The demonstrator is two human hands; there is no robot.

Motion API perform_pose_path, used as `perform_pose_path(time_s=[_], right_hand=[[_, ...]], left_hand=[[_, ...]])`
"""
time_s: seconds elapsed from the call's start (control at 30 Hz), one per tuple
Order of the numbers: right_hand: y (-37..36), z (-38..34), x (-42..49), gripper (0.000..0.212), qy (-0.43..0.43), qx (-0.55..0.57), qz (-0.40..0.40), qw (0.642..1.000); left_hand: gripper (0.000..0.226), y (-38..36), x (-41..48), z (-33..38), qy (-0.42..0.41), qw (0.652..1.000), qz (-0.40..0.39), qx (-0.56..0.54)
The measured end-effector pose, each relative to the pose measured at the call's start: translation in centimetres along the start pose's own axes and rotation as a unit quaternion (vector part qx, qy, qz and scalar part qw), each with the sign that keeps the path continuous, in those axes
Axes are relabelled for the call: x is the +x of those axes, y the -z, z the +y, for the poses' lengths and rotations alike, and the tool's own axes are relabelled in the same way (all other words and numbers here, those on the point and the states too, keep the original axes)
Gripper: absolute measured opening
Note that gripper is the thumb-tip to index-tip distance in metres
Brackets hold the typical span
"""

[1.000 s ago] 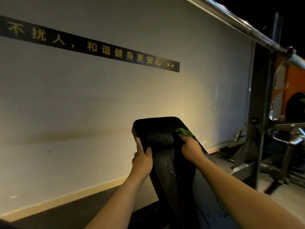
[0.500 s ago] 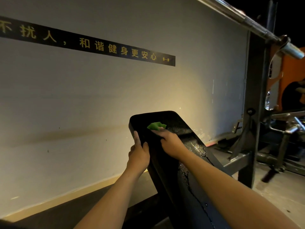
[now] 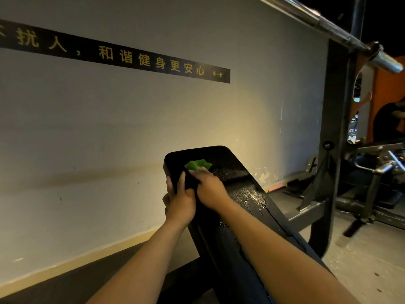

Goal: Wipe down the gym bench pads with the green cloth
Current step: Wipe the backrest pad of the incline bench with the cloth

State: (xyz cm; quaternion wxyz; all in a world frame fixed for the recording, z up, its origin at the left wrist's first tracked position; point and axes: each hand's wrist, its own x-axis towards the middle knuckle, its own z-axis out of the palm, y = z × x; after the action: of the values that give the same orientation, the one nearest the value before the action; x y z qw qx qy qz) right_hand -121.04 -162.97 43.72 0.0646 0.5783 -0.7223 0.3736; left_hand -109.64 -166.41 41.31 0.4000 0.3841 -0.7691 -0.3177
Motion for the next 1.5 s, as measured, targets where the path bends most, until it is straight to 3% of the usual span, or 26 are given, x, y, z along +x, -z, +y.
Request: perform_pose_path(time_s=[0.13,0.3,0.43,0.6,0.7,0.9,1.1,1.27,1.37,1.43,1.5], right_hand=[[1.0,1.4,-0.3,0.066,0.041,-0.031,-0.031,0.998],[4.6,6.1,-1.1,0.071,-0.117,-0.021,0.036,0.992],[5.9,7.5,-1.1,0.069,-0.169,-0.015,0.058,0.984],[4.4,4.4,-1.2,0.062,-0.152,0.002,0.071,0.986],[2.9,1.2,-1.2,0.058,-0.084,0.008,0.045,0.995],[0.7,-3.4,-2.2,0.047,0.034,0.027,-0.013,0.999],[1.4,-4.6,-2.9,0.041,-0.007,0.141,-0.071,0.987],[0.9,-5.5,-2.8,0.051,0.011,0.207,-0.148,0.967],[0.5,-5.5,-2.4,0.063,0.035,0.209,-0.082,0.974],[0.1,-4.9,-2.1,0.059,0.007,0.233,0.011,0.972],[-0.7,-4.4,-2.0,0.050,-0.022,0.243,0.045,0.969]], left_hand=[[0.058,-0.1,-0.3,-0.3,-0.021,0.996,0.005,0.081],[0.060,-0.3,-0.2,-0.7,-0.031,0.992,0.012,0.123],[0.061,-0.3,-0.1,-0.7,-0.032,0.992,0.008,0.120],[0.062,-0.5,-0.2,-0.7,-0.044,0.995,0.020,0.086],[0.065,-0.3,-0.4,-0.6,-0.049,0.996,0.039,0.069],[0.073,0.2,-0.5,-1.4,-0.080,0.996,0.031,0.013],[0.046,1.7,-1.3,-2.5,-0.068,0.984,0.062,-0.155],[0.036,2.6,-3.0,-2.5,-0.043,0.940,0.110,-0.320],[0.040,2.1,-2.4,-1.8,-0.037,0.930,0.106,-0.351],[0.031,2.4,-1.1,-2.3,-0.011,0.935,0.130,-0.329],[0.029,3.5,0.6,-3.5,0.034,0.927,0.179,-0.329]])
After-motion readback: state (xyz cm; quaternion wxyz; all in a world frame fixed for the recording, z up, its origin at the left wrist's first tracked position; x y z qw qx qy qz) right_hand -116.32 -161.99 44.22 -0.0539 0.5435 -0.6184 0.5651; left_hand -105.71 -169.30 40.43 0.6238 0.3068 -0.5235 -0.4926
